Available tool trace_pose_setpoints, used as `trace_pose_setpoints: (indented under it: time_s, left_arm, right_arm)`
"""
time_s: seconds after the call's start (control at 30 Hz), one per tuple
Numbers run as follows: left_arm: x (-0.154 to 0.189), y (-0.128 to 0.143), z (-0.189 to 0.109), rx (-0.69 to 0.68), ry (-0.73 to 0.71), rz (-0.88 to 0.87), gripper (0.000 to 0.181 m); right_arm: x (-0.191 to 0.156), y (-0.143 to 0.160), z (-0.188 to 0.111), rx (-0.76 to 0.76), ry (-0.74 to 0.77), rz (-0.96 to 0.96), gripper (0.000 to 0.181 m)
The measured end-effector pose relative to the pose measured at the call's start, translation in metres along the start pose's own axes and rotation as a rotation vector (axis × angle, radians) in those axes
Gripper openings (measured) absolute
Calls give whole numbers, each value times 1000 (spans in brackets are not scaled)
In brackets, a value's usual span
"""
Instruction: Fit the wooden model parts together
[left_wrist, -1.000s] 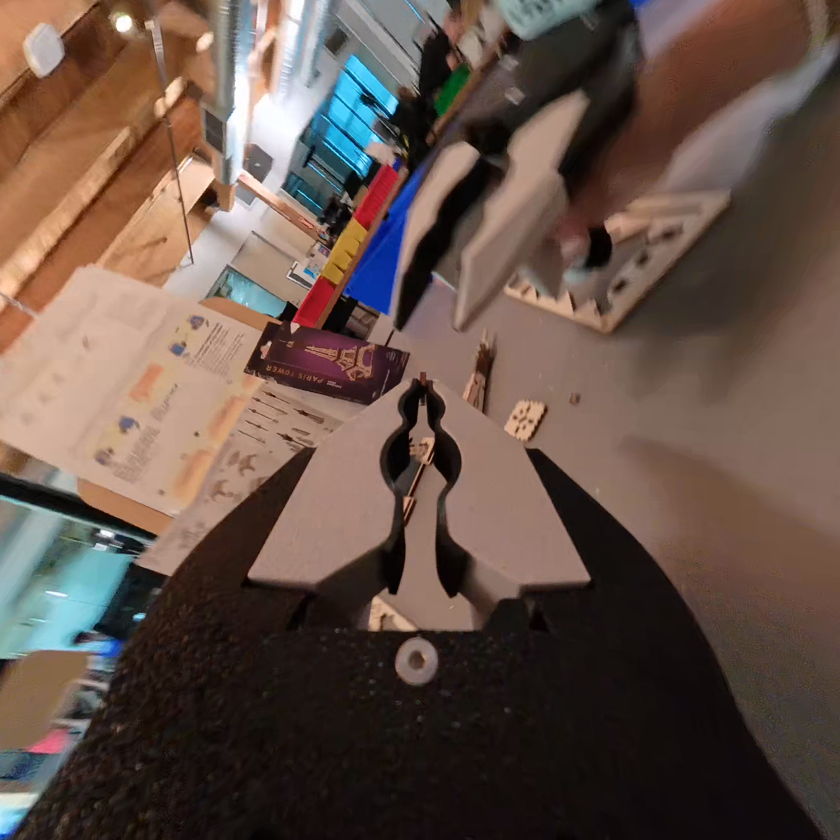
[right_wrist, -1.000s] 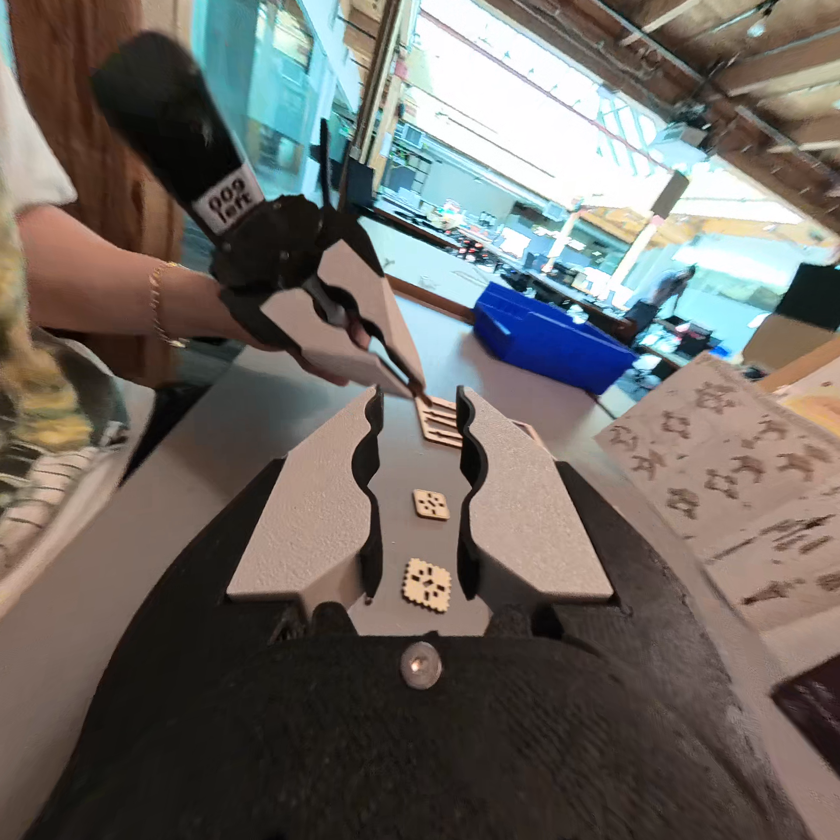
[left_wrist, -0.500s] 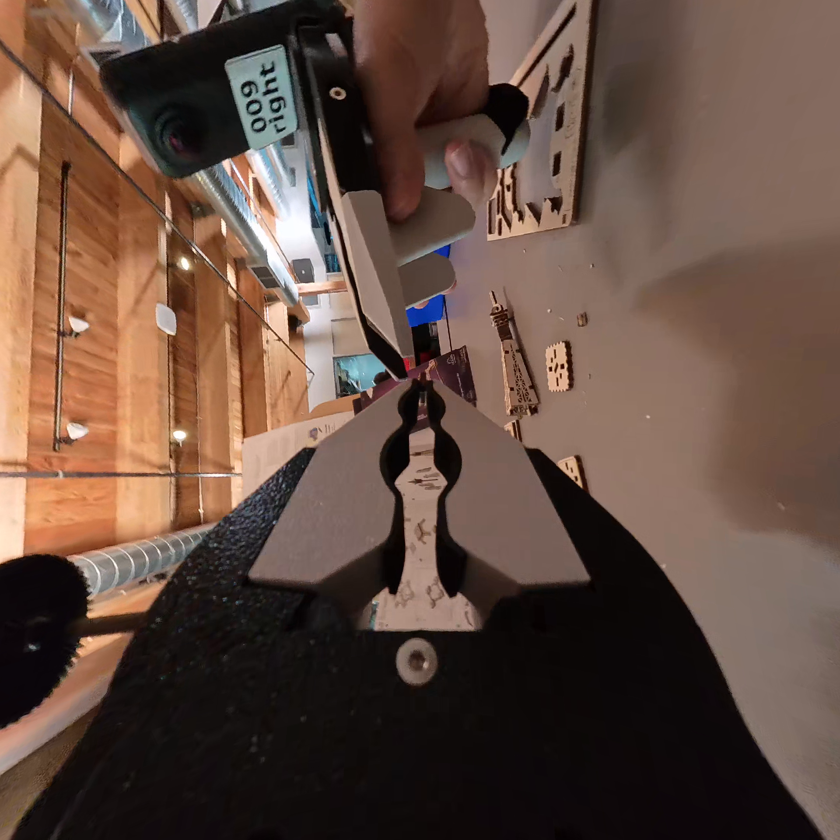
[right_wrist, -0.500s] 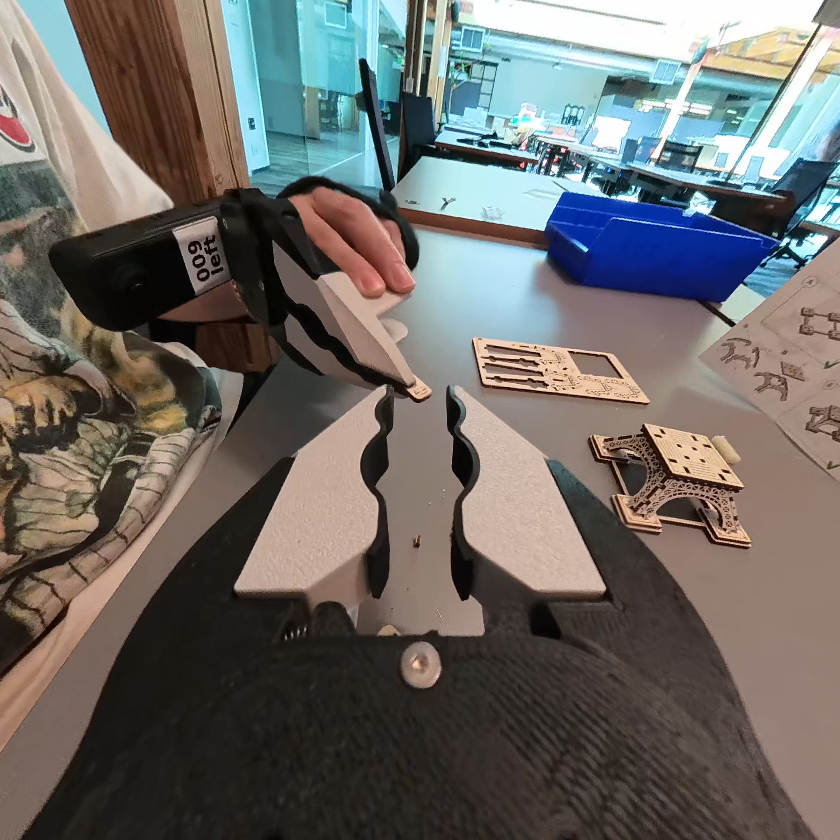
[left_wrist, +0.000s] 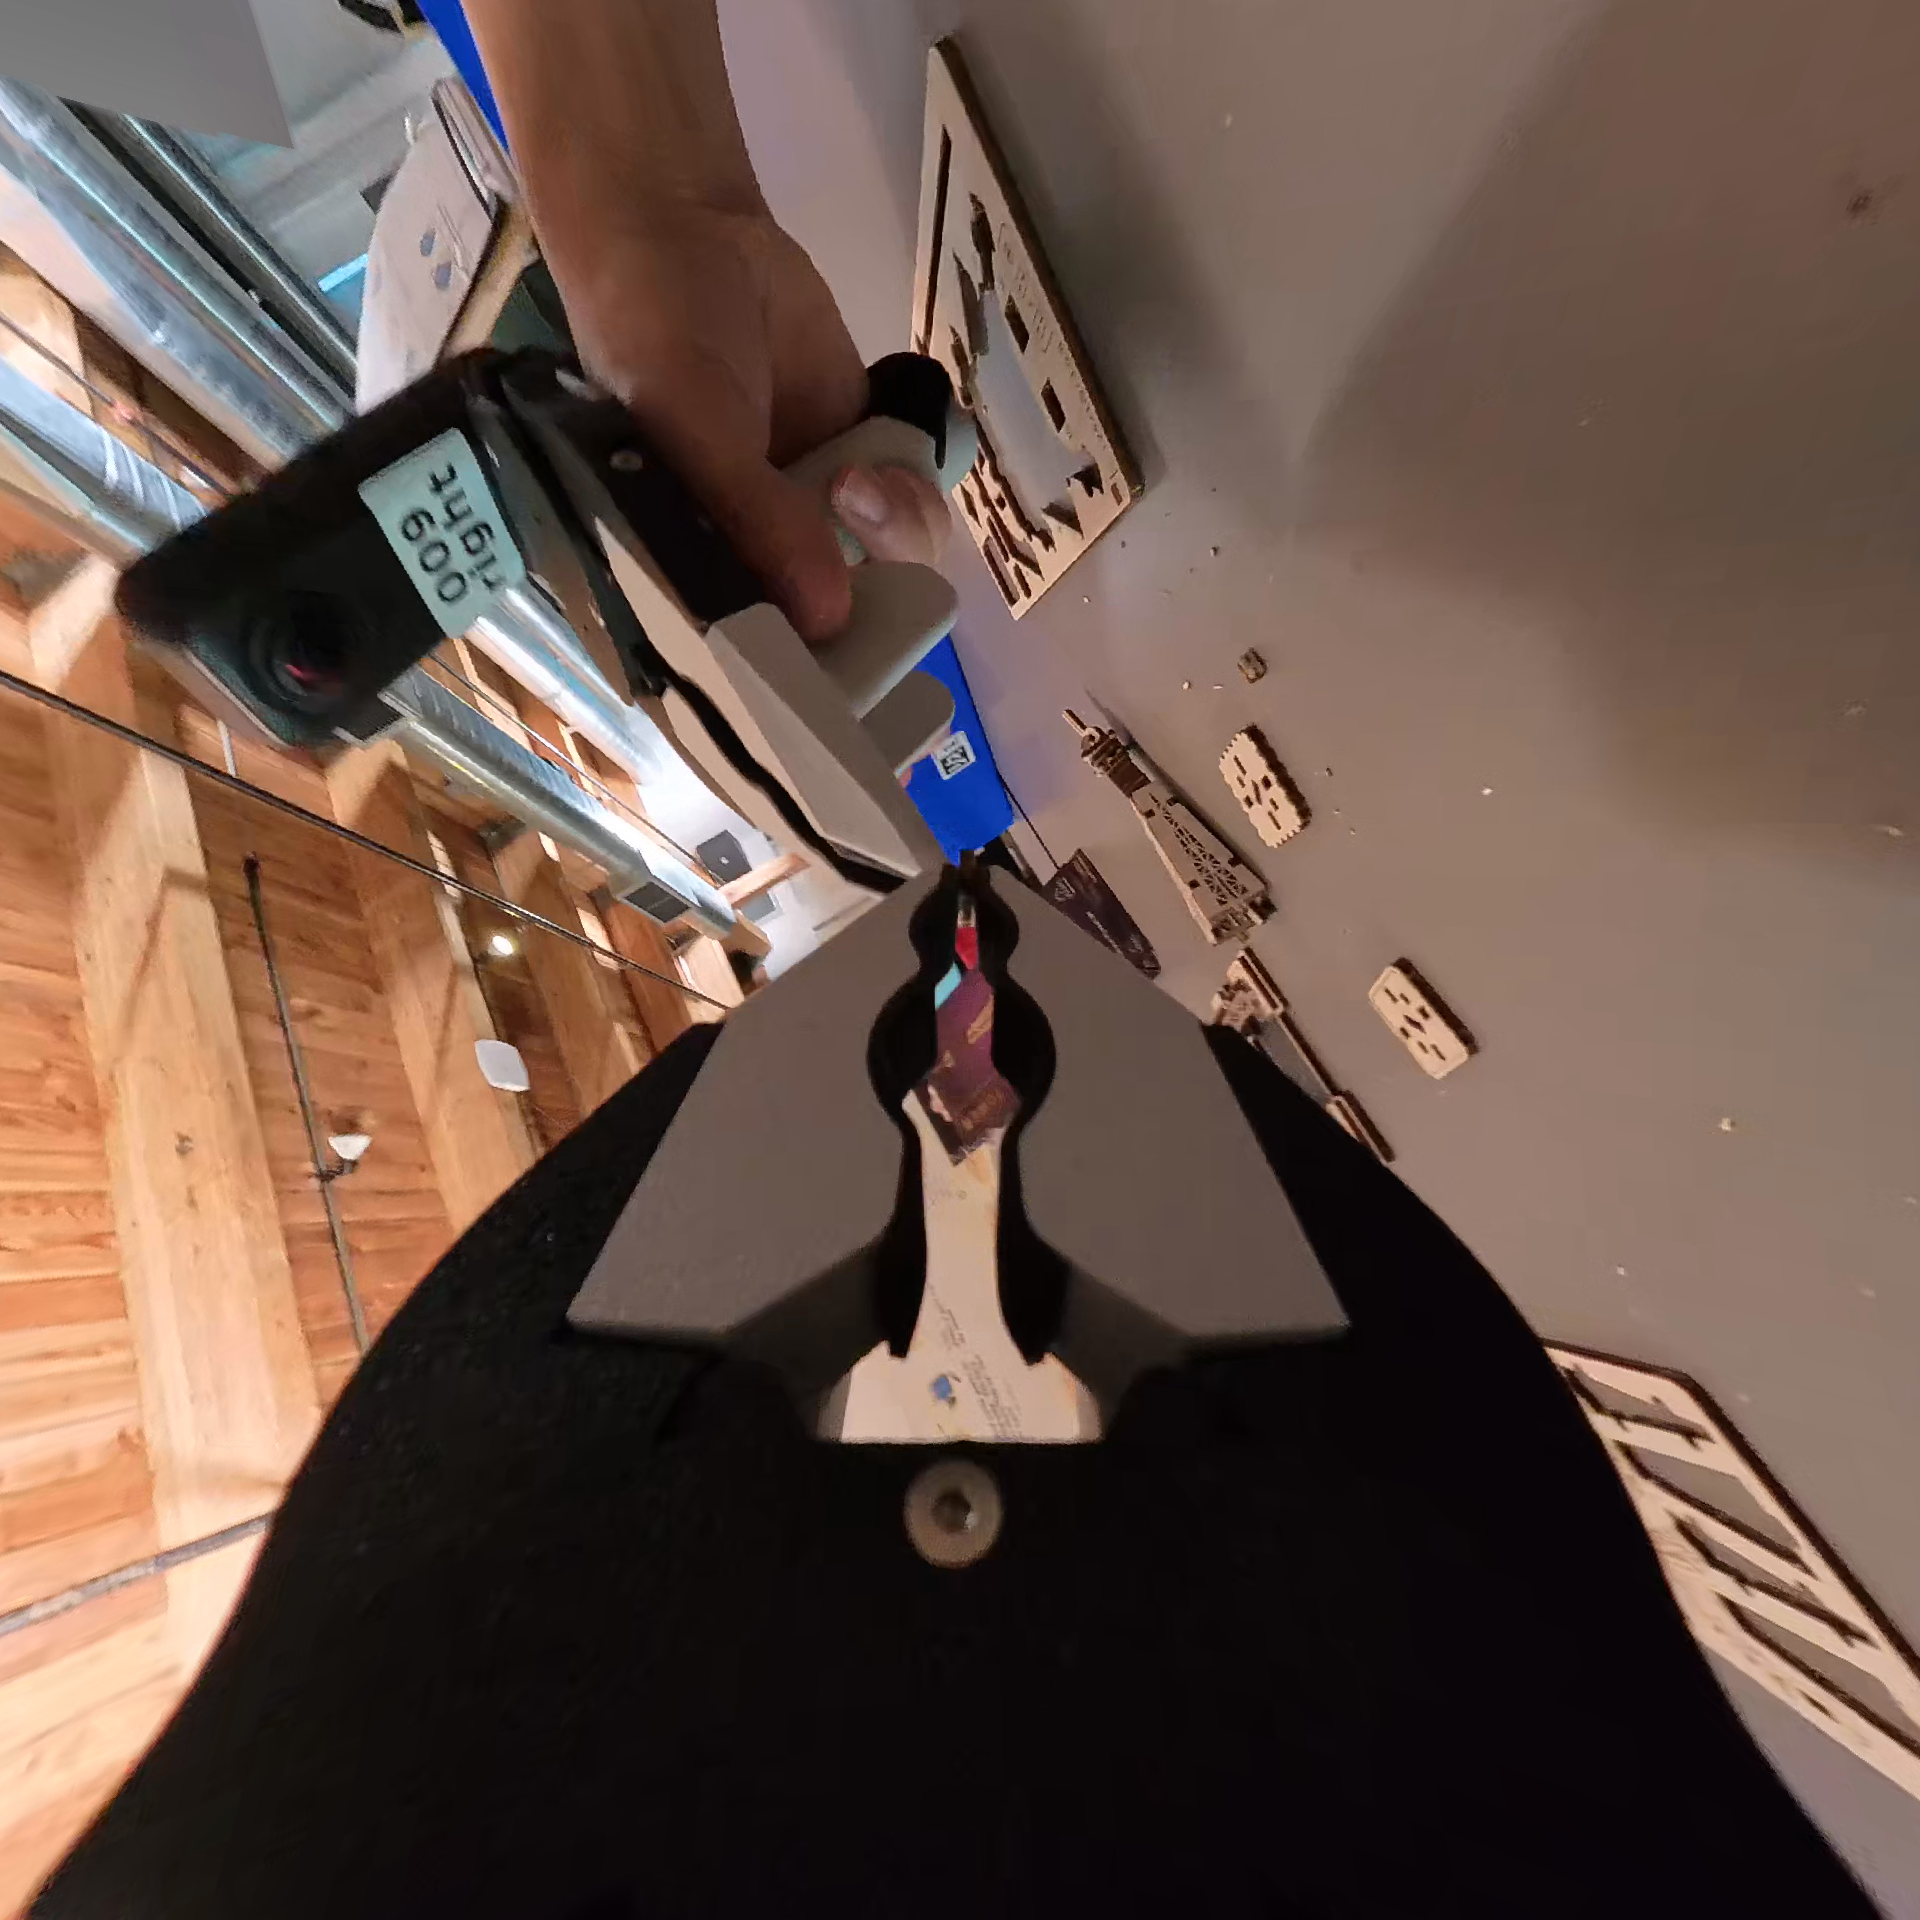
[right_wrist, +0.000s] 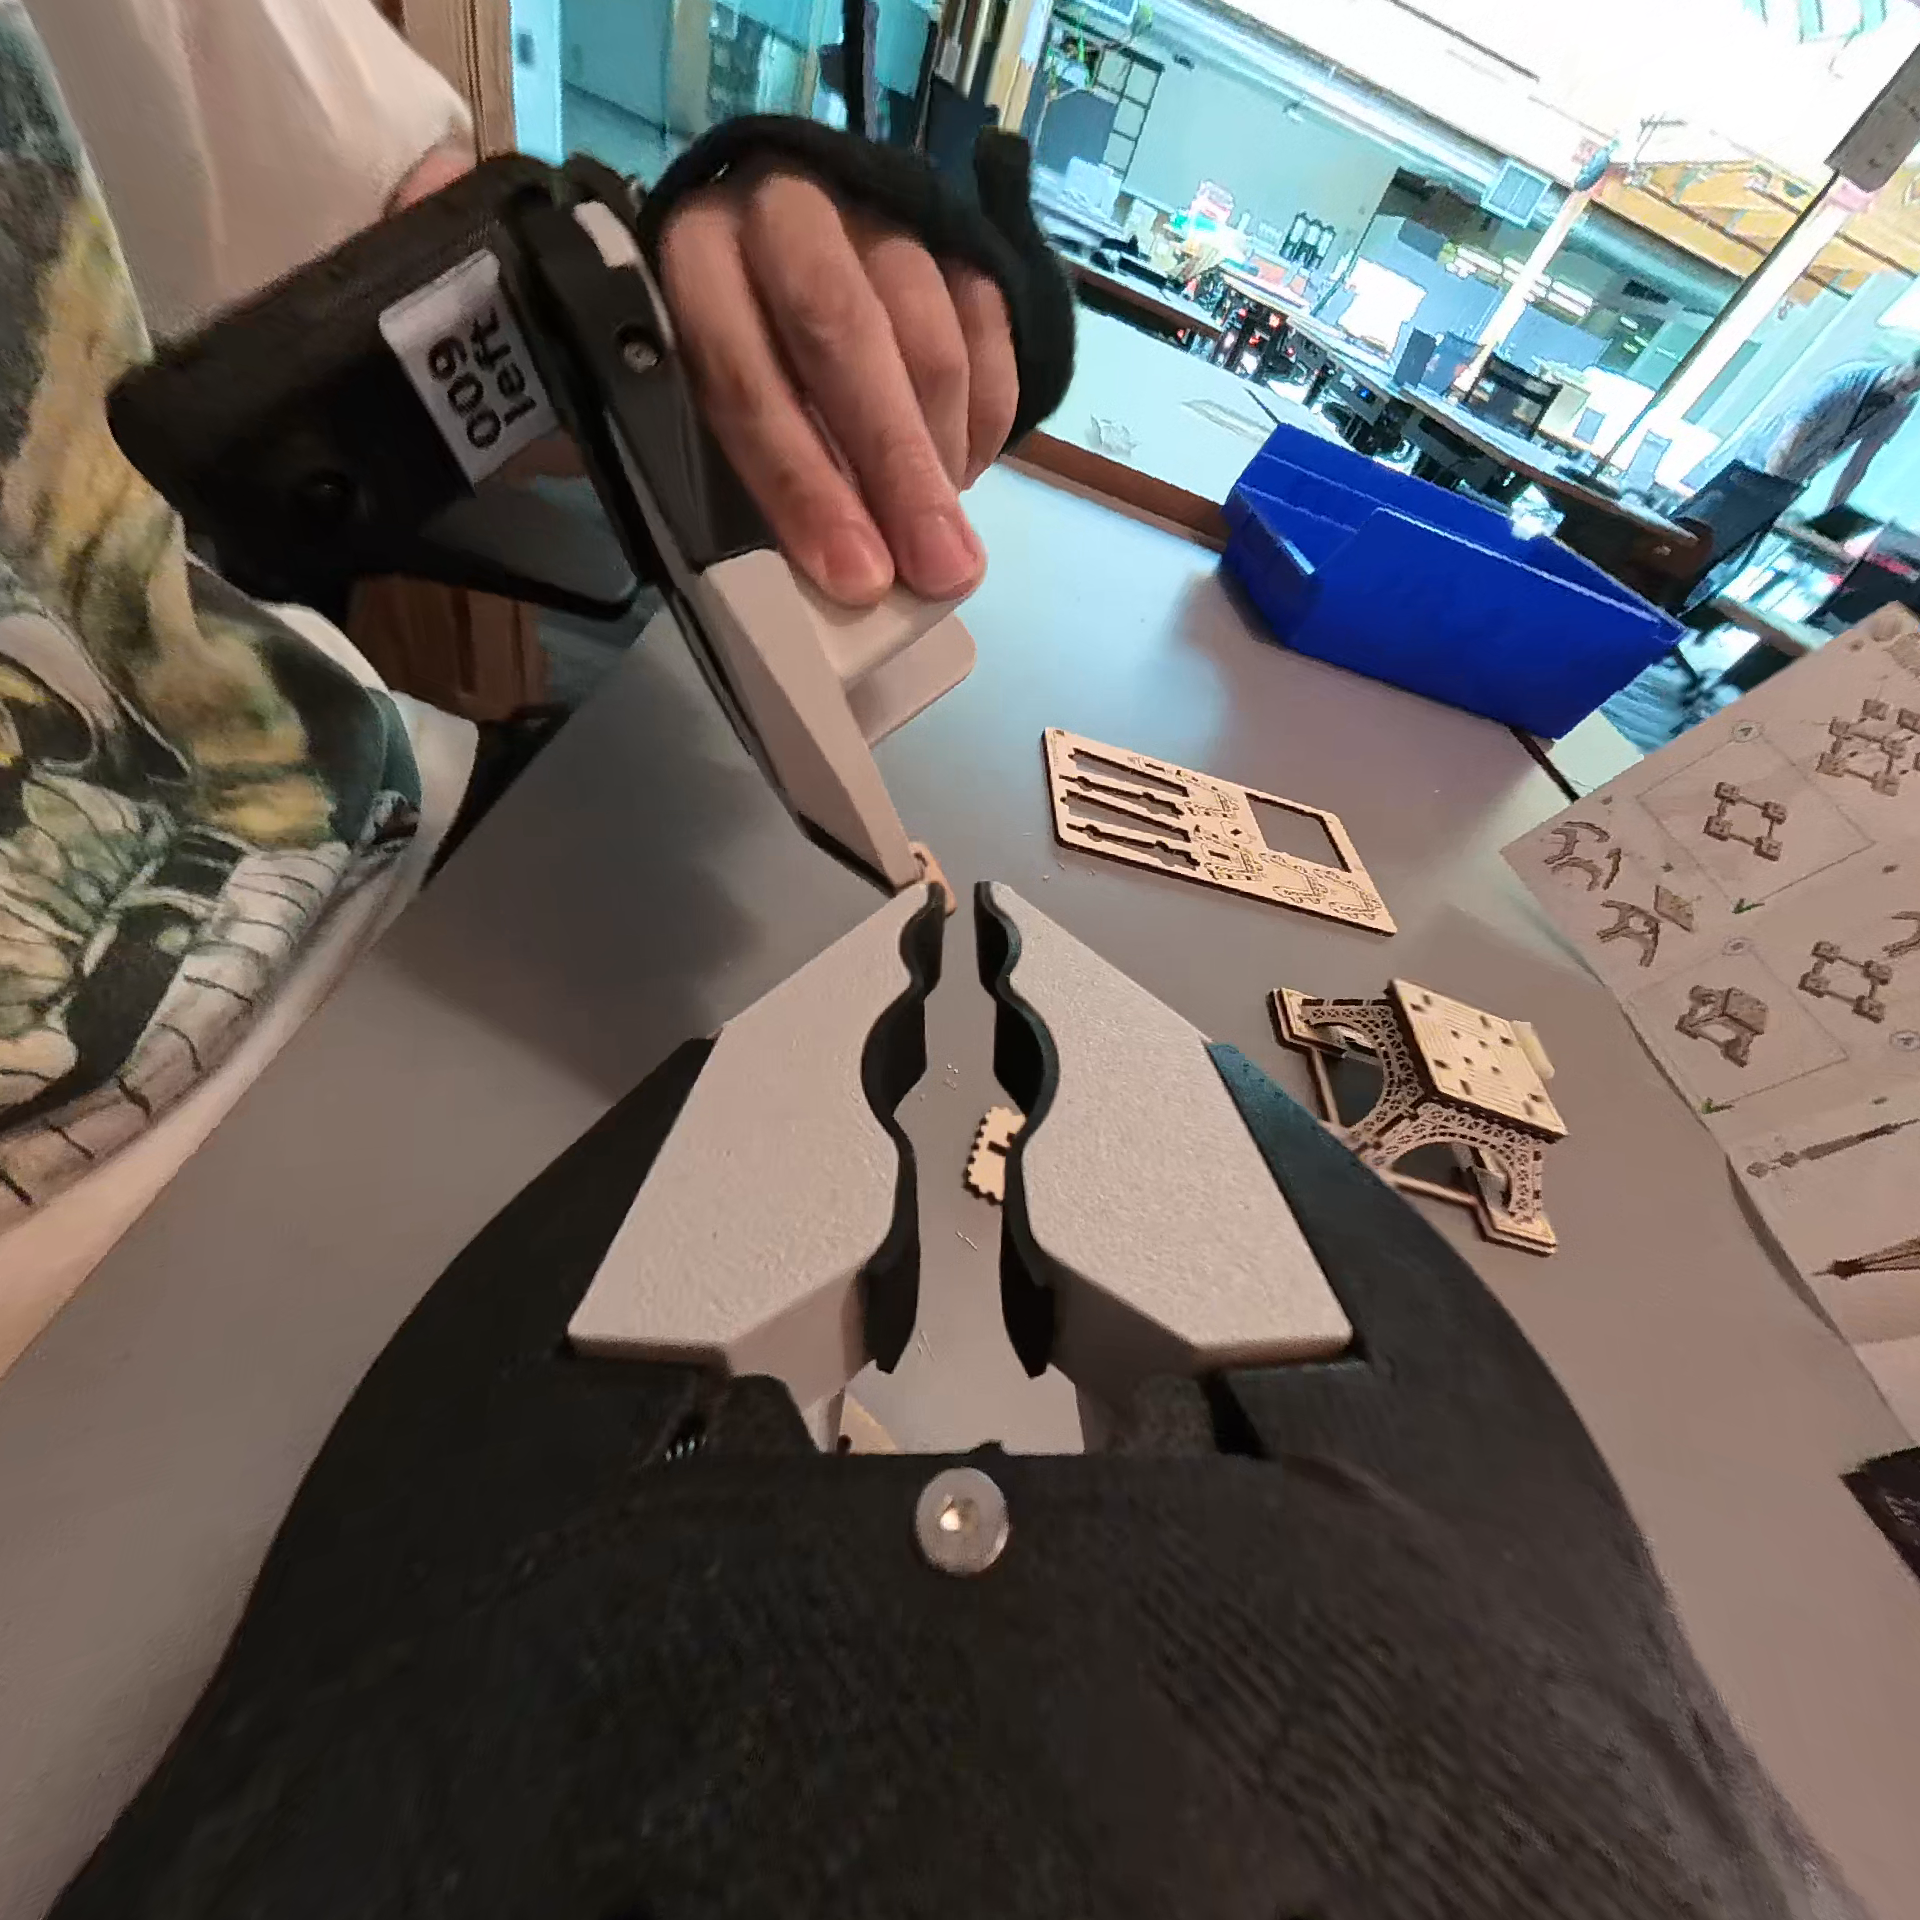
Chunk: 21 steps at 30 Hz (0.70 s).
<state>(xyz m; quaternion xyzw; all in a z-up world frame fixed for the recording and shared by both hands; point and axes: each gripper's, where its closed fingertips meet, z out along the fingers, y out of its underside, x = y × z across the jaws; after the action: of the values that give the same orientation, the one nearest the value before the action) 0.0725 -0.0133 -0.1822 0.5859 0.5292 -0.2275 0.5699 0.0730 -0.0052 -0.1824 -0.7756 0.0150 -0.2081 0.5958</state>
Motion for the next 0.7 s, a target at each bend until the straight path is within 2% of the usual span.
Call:
trace_pose_setpoints:
  time_s: [0.2, 0.27, 0.43, 0.7]
  left_arm:
    - [-12, 0, 2, 6, -100, 144, 0]
    - [-15, 0, 2, -4, -135, 194, 0]
    - [-23, 4, 1, -21, -208, 250, 0]
    - [-28, 7, 0, -29, -226, 305, 0]
  right_arm:
    - [2, -10, -7, 103, -102, 295, 16]
    - [0, -14, -8, 125, -135, 359, 15]
    - [9, -17, -12, 179, -136, 472, 8]
    - [11, -19, -13, 215, -180, 604, 9]
